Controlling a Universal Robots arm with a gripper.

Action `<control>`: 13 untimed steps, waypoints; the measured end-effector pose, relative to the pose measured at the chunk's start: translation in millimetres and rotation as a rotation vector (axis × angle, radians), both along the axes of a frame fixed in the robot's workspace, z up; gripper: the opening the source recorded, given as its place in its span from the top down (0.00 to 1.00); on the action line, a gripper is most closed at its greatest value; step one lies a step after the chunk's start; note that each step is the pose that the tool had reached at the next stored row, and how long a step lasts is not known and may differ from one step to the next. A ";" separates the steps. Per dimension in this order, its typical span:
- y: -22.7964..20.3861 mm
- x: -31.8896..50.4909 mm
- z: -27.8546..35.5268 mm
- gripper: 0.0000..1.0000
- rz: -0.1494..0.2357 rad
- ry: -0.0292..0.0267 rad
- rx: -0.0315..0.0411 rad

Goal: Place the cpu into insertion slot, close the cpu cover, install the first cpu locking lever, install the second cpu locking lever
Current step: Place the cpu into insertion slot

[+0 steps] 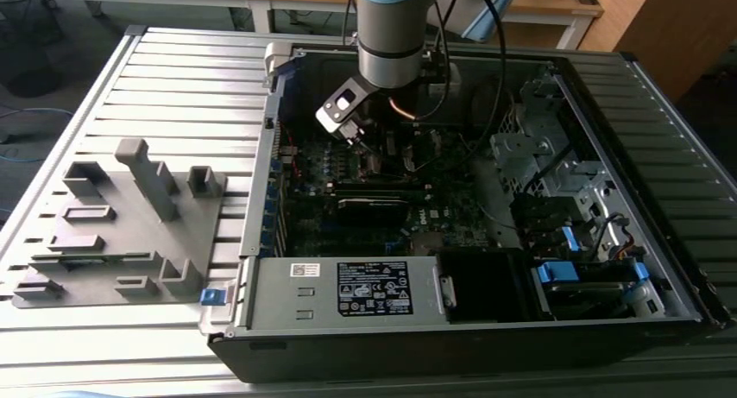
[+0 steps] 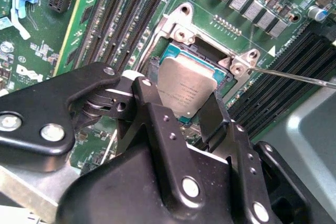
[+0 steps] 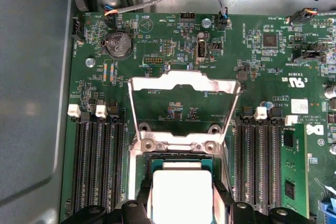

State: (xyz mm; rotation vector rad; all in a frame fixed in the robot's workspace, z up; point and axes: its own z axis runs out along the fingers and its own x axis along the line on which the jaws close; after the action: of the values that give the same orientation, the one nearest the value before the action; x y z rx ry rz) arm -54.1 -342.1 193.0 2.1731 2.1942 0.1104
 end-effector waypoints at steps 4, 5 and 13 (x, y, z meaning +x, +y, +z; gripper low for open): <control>0.1 0.1 0.1 0.46 0.000 -0.0005 0.0007; 0.2 0.1 0.7 0.46 0.000 -0.0008 0.0013; 0.1 0.0 2.2 0.46 0.000 -0.0002 0.0095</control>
State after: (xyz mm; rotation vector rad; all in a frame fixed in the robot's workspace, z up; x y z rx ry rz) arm -54.1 -342.1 195.2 2.1779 2.1981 0.1213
